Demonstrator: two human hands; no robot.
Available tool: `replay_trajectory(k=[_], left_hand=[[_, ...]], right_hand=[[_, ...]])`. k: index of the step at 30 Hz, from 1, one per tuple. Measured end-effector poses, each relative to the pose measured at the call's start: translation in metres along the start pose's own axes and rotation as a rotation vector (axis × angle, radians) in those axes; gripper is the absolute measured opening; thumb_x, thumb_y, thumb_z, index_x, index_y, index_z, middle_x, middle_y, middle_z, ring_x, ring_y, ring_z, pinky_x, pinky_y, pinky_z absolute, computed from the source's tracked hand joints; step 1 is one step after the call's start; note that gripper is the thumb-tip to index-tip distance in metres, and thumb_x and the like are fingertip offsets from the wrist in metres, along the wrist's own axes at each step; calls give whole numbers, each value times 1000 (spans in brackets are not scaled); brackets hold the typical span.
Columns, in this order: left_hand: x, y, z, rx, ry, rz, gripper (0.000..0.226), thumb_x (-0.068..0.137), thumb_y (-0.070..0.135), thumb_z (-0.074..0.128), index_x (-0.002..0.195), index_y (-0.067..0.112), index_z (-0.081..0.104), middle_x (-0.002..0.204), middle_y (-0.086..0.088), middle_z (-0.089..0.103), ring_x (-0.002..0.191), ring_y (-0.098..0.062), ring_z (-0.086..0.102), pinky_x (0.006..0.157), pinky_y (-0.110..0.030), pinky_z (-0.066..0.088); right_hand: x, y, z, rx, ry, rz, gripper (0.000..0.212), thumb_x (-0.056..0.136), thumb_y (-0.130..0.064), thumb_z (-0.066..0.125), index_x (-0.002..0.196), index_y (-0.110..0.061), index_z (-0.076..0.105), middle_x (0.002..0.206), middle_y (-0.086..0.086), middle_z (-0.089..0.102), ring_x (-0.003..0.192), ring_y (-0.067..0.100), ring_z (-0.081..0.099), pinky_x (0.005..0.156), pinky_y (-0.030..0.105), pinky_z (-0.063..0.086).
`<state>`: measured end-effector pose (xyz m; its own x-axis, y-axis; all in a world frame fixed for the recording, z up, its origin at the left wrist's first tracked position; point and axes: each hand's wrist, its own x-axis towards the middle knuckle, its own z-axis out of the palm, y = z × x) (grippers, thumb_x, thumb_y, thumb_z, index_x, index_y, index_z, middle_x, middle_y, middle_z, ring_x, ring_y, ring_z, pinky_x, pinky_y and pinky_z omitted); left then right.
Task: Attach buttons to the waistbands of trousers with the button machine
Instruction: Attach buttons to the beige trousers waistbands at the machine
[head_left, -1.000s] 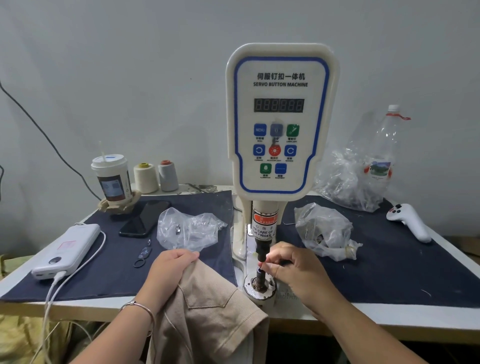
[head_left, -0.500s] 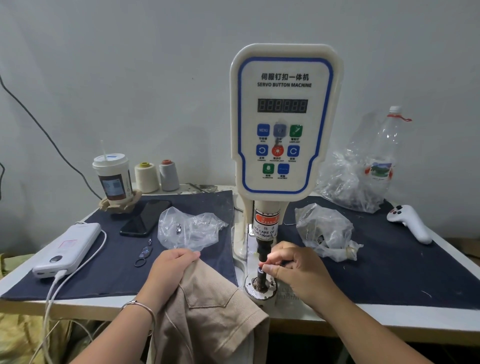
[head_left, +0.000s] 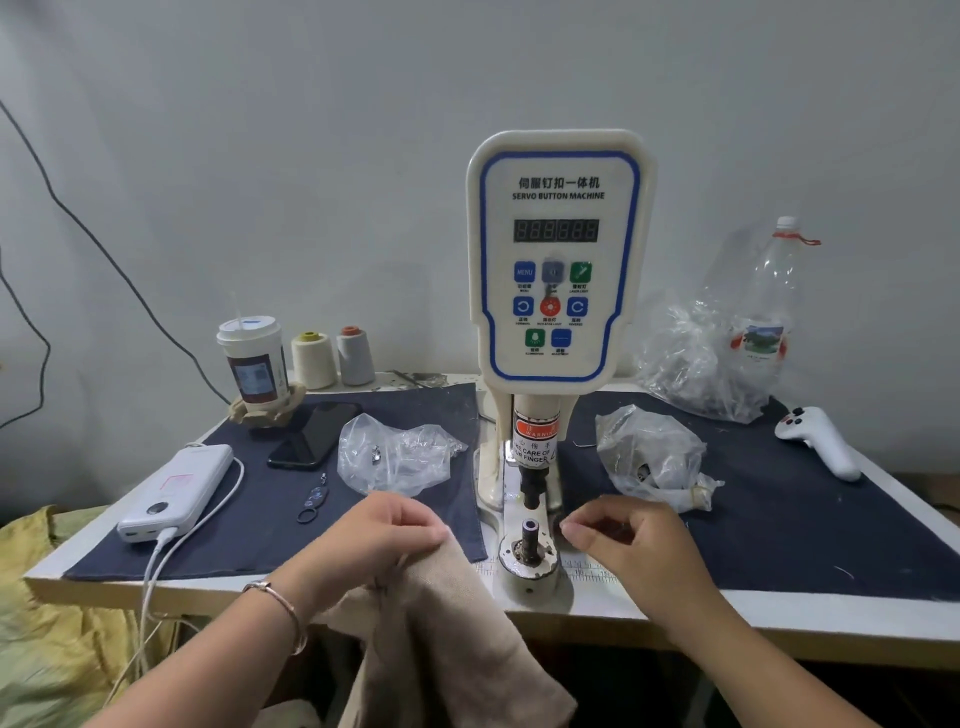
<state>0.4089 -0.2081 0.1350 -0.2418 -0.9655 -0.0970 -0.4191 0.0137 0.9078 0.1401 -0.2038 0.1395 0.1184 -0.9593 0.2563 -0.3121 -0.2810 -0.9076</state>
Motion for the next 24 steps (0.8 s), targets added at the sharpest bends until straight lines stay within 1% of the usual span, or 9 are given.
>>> replay_trajectory(k=[2,4,7,10,12,15,17,20,24], left_hand=[[-17,19,6,-32,-157,19,19,85,28,65,87,14,76,80,2,69,72,-5,58,64,-14,44],[-31,36,13,-57,-282,46,17,86,20,63,95,13,76,90,-1,71,83,-10,62,76,-18,48],[-45,62,25,-25,-388,127,21,89,12,59,99,19,76,95,1,71,89,-9,62,83,-20,48],[-52,81,33,21,-368,219,23,88,11,58,93,25,75,89,10,68,86,-4,59,81,-16,44],[-53,88,35,-14,-344,223,20,90,10,58,92,21,74,87,8,67,86,-5,58,80,-17,44],[-55,91,36,-58,-311,238,18,95,6,55,90,14,70,85,4,66,82,-8,59,79,-19,46],[-56,91,36,-58,-307,244,12,92,14,56,87,14,67,82,3,62,80,-9,56,77,-18,45],[-56,86,38,-56,-325,251,11,91,20,56,85,14,63,79,4,56,77,-9,50,74,-18,41],[-53,69,38,-88,-274,302,21,93,29,59,74,23,53,74,5,46,71,-11,41,67,-16,37]], right_hand=[[-14,-7,-2,-42,-97,-8,12,80,-11,75,76,-22,77,76,-4,73,71,14,64,69,24,50],[-26,-18,-2,-45,-208,-41,15,81,-9,74,83,-24,77,83,-5,74,73,14,63,69,23,51],[-39,-36,-3,158,-395,-49,20,82,-4,70,97,-17,73,96,4,73,79,9,63,73,22,51],[-45,-48,-9,324,-480,-38,26,75,-4,64,100,-5,68,93,7,71,80,10,61,73,21,48],[-46,-52,-17,350,-515,-11,24,72,-4,66,96,-3,67,88,7,69,78,12,60,72,21,48],[-48,-52,-27,269,-596,46,7,74,-7,69,78,-12,68,72,-1,66,65,8,60,63,19,47],[-49,-50,-32,229,-624,69,11,76,-9,70,69,-17,66,66,-4,64,61,5,57,62,16,44],[-46,-45,-42,188,-623,86,11,73,-19,73,71,-16,62,69,-1,59,64,9,51,64,20,39],[-37,-38,-49,216,-637,93,11,76,-17,72,78,-11,63,75,6,61,73,17,54,73,26,42]])
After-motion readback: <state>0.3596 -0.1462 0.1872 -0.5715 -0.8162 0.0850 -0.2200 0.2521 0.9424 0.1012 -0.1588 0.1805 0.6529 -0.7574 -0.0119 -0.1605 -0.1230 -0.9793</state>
